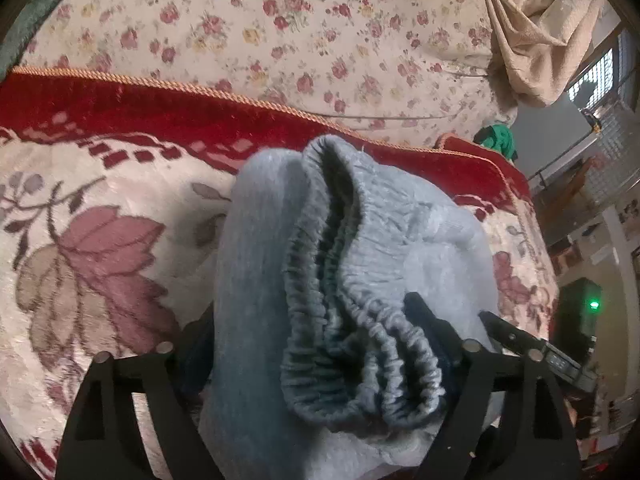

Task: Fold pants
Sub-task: 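Release the left tool and hold both tools above the folded bundle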

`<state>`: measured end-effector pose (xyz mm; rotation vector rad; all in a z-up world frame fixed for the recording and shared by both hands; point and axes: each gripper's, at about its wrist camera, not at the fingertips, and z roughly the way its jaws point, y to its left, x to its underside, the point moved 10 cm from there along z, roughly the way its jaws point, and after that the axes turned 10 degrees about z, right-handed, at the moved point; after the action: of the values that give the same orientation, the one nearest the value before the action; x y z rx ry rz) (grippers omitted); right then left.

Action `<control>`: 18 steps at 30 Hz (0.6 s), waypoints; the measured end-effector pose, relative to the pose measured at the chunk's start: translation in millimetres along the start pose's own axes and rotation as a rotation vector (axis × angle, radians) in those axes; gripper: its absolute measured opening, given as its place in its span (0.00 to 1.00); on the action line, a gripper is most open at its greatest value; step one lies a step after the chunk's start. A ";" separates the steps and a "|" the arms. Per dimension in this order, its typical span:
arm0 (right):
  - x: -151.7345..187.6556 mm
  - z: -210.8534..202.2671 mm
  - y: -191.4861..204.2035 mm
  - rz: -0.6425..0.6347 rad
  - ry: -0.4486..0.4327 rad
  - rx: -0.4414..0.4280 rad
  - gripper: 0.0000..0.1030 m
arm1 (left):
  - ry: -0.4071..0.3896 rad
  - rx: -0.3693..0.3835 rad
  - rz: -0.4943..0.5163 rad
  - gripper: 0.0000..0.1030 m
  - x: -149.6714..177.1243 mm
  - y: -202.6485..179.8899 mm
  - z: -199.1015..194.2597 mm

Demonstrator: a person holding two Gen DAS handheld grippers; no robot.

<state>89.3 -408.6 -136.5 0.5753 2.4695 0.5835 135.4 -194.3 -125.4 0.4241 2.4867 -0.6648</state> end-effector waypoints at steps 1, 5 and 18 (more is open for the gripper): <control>-0.1 -6.4 -0.8 -0.023 -0.018 0.048 0.88 | -0.010 -0.017 0.005 0.88 -0.9 1.1 -2.8; 1.6 -24.3 4.0 -0.086 -0.083 0.151 0.88 | -0.084 -0.123 0.063 0.90 -7.6 -0.5 -25.8; 30.2 -63.1 48.4 -0.085 -0.257 0.237 0.88 | -0.191 -0.306 0.199 0.90 -0.4 -44.3 -67.6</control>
<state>42.8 -371.6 -75.6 0.5926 2.3171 0.1713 89.6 -195.0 -58.8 0.4596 2.2765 -0.2277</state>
